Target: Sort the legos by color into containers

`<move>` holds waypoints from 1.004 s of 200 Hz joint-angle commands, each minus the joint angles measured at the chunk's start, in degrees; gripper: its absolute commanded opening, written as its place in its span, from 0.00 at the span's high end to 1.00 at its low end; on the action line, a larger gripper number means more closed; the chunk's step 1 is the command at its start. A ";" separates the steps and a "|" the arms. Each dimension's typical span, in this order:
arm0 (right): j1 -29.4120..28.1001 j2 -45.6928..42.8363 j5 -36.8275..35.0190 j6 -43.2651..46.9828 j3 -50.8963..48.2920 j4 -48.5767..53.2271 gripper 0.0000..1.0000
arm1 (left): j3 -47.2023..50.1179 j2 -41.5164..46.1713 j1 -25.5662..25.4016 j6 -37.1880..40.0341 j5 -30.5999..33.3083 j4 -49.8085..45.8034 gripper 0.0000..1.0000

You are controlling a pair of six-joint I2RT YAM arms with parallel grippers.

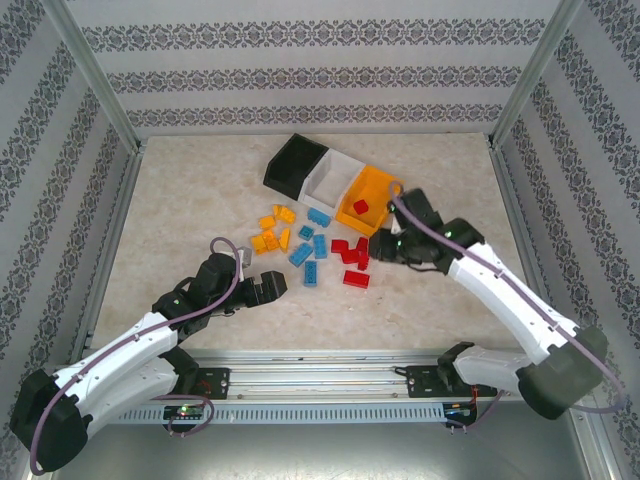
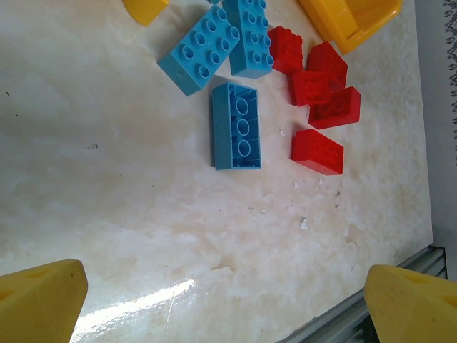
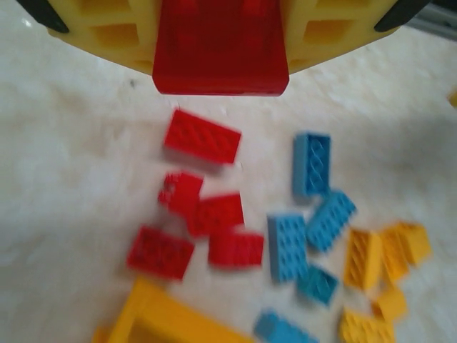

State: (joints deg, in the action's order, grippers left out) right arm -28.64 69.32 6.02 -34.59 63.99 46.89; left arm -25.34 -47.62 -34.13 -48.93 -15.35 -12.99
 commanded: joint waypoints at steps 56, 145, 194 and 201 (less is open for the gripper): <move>6.82 27.49 2.13 6.95 23.23 -0.39 0.72 | -3.07 1.63 -0.76 2.80 1.64 -8.88 0.00; 8.25 48.97 -2.16 11.03 36.38 3.30 0.72 | -13.03 -10.57 -1.71 11.81 1.44 -15.48 0.00; 8.43 51.35 -1.64 10.95 36.30 2.38 0.61 | -23.76 -25.99 -7.23 18.84 4.89 -18.37 0.01; 8.42 51.35 -1.70 10.95 36.21 2.33 0.59 | -25.21 -28.14 -8.32 19.32 5.90 -18.84 0.02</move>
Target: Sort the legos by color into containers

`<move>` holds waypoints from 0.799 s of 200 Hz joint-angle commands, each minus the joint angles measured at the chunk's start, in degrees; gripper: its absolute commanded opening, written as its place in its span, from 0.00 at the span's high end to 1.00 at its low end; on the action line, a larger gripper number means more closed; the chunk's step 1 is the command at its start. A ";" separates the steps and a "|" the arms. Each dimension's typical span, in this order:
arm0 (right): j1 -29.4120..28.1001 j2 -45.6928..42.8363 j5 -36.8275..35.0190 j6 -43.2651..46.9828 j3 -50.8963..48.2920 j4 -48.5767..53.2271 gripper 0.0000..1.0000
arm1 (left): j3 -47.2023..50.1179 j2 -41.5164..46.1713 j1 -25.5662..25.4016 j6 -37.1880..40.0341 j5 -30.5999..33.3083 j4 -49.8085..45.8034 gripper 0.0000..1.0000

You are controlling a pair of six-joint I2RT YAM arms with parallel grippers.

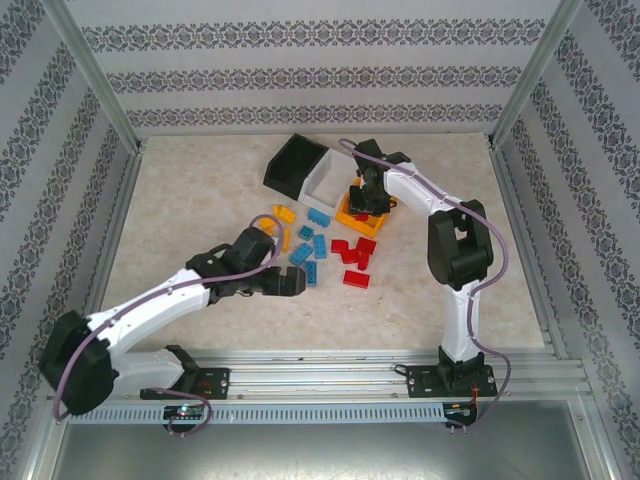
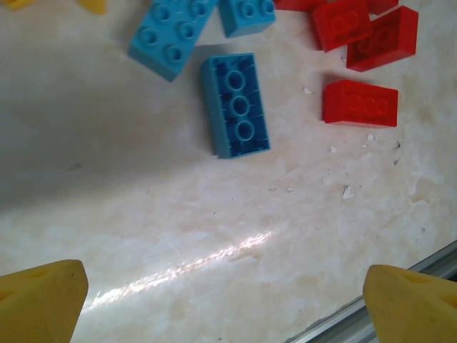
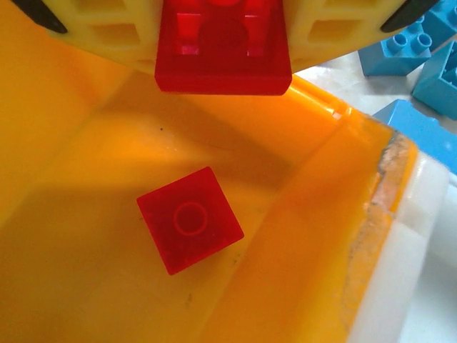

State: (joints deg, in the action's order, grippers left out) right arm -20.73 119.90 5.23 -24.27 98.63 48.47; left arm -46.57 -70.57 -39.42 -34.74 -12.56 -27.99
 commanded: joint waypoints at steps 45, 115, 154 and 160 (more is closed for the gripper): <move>0.71 -2.50 -1.83 1.06 0.81 1.36 0.46 | -12.36 -17.13 -7.57 6.33 9.64 -8.39 0.08; -0.79 -30.18 -1.36 -4.08 -21.58 -7.19 0.45 | -13.64 -22.80 -8.31 3.22 11.66 -5.04 0.20; -4.65 -46.51 -2.51 -7.39 -39.19 -9.82 0.46 | -15.05 -26.41 -8.37 2.57 12.90 -2.56 0.28; -5.26 -48.46 -2.43 -7.87 -41.33 -9.97 0.46 | -15.45 -27.14 -8.35 2.56 13.19 -2.36 0.28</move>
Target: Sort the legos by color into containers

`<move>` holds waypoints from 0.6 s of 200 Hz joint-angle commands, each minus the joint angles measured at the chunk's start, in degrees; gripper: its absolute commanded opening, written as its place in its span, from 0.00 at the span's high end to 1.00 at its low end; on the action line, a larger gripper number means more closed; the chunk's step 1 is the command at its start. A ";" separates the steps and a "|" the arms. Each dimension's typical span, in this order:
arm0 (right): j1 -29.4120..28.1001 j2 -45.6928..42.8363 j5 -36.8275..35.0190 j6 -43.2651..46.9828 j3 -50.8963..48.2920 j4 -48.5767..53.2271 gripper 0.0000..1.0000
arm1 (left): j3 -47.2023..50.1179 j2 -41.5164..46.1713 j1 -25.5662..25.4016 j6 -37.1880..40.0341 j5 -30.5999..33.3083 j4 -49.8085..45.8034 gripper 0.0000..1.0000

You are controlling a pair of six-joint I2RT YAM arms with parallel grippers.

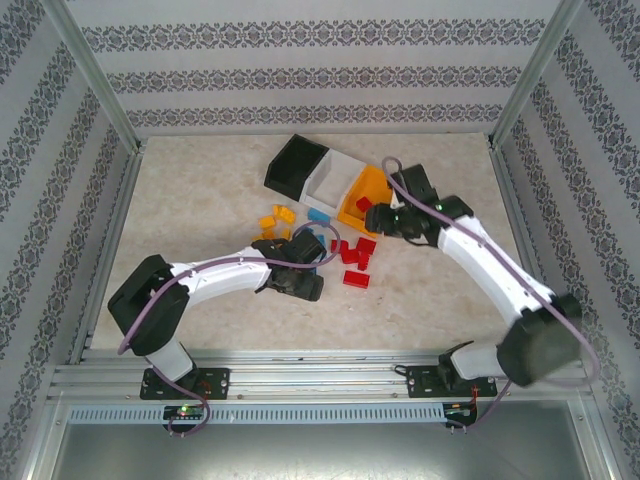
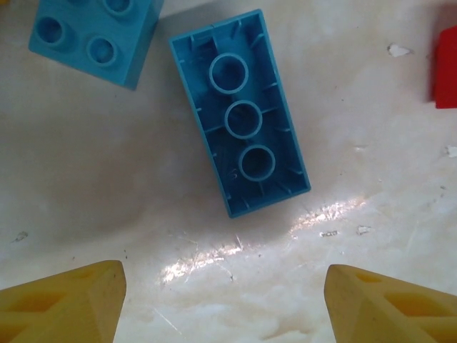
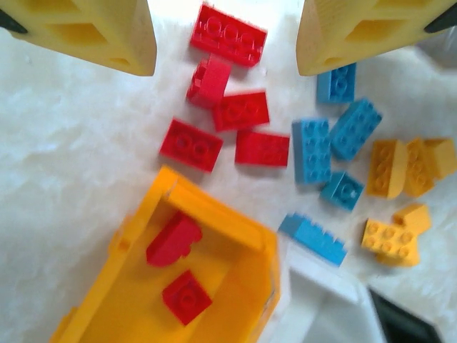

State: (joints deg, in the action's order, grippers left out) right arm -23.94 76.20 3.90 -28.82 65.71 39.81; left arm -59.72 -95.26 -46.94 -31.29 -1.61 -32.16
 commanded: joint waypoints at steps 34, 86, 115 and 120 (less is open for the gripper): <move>-4.50 -11.78 -0.58 -5.31 -16.68 -1.59 0.47 | -5.57 -6.87 -0.89 -0.53 2.38 2.39 0.31; -4.79 -13.32 1.09 -6.10 -21.21 -3.45 0.47 | -9.88 -11.72 -0.79 -0.28 4.73 0.18 0.34; -4.88 -12.62 2.21 -6.22 -21.68 -4.56 0.48 | -11.26 -13.87 -0.74 0.17 5.47 -0.09 0.40; -4.88 -12.53 2.25 -6.08 -21.76 -4.61 0.48 | -11.50 -14.18 -0.69 0.26 5.47 -0.05 0.41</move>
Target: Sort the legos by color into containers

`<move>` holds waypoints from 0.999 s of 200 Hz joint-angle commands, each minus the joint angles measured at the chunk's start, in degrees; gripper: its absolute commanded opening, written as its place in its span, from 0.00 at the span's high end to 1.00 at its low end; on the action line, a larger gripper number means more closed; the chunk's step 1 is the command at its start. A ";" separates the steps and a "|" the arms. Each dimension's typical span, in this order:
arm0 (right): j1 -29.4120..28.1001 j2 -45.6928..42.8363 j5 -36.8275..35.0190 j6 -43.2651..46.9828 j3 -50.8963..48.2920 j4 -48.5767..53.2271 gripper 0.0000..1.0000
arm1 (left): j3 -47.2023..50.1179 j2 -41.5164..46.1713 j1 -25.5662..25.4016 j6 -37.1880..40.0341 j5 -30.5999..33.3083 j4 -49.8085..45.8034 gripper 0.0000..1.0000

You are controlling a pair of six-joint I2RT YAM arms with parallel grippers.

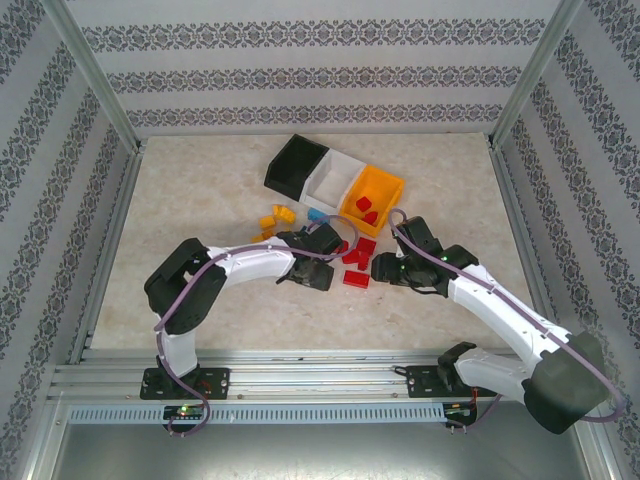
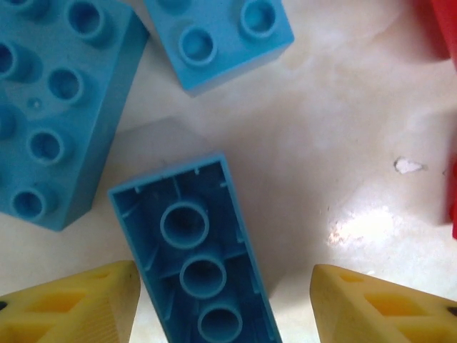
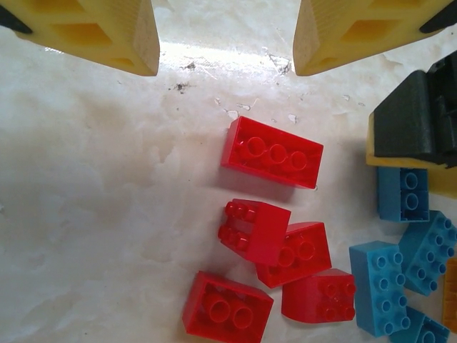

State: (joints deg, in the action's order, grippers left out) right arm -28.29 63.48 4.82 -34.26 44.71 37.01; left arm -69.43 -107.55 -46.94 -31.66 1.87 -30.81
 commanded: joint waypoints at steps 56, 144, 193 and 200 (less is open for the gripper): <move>-0.54 -1.21 1.07 -0.61 -2.20 -1.60 0.49 | -1.55 -1.49 -0.70 -0.13 1.30 -1.27 0.65; -0.45 -2.08 4.33 -3.47 -7.40 -6.53 0.48 | 7.18 14.30 -0.63 -1.68 -0.83 1.73 0.74; -0.31 -4.60 13.37 -6.86 -11.14 -17.05 0.49 | 0.08 16.96 3.66 4.53 -4.57 -0.77 0.74; -0.27 -5.29 14.69 -7.34 -11.38 -18.64 0.48 | -2.67 15.67 4.70 5.76 -4.93 -2.17 0.74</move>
State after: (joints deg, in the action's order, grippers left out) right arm -28.29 60.93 12.97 -38.79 34.81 26.50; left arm -65.23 -89.97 -45.47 -30.85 -1.23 -30.68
